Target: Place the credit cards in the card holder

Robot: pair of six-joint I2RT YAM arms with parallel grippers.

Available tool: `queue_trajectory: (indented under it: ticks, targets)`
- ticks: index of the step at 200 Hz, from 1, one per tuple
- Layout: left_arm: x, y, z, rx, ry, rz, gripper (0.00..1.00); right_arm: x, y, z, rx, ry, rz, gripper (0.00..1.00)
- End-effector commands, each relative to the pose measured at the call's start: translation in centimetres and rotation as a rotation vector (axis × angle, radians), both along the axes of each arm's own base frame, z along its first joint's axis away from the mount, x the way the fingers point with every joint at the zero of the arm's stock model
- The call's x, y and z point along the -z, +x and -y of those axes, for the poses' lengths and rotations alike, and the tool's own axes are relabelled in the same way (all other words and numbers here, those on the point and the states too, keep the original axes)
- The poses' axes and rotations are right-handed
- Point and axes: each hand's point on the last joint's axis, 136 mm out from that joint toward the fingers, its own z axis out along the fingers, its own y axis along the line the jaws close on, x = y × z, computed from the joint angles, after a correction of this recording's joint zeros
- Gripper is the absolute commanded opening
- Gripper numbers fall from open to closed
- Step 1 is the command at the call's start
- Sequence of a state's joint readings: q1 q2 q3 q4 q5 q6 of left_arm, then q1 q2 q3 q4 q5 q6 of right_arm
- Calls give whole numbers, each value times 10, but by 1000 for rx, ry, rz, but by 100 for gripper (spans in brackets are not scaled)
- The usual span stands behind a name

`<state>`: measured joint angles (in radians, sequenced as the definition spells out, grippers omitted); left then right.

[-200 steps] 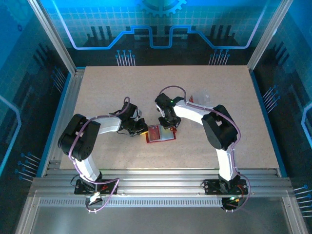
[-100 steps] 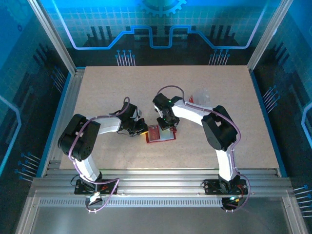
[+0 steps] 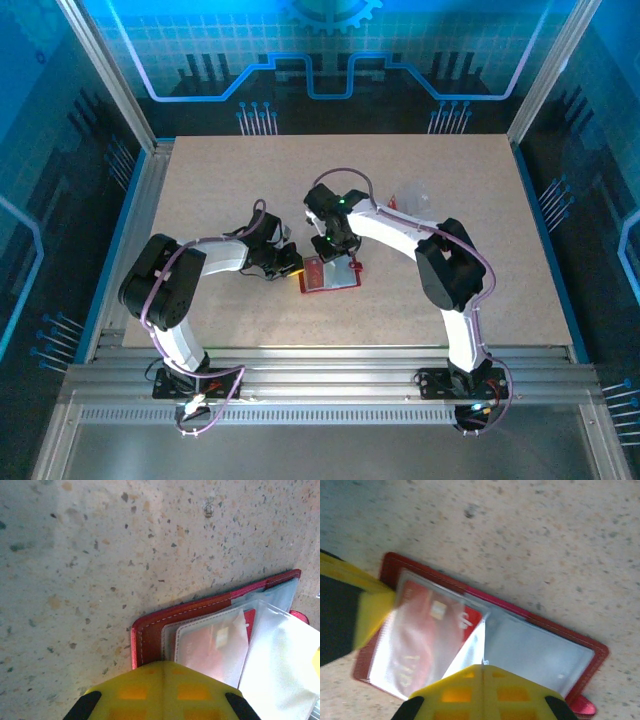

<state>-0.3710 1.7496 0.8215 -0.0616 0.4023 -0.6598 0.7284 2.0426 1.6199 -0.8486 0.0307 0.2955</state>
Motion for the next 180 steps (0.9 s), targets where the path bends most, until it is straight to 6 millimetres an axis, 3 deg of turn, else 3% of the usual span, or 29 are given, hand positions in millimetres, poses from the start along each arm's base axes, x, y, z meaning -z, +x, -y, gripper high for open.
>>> queue_trajectory:
  ticks: [1, 16, 64, 103, 131, 180]
  targets:
    - [32, -23, -12, -15, 68, -101, 7, 0, -12, -21, 11, 94, -98, 4]
    - [31, -22, -11, -16, 61, -101, 7, 1, -13, -32, 26, 160, -125, 13]
    - [18, -19, -9, -21, 42, -78, 10, 4, -6, -55, 72, 307, -172, 26]
    - [1, -18, -14, -45, 19, -52, 17, -17, -2, -66, 54, 411, -163, 35]
    - [-12, -18, -21, -71, 1, -38, 22, -28, 4, -50, 77, 385, -109, 37]
    - [-37, -15, -30, -97, -31, 4, 32, -35, 26, 13, 148, 140, 50, 39]
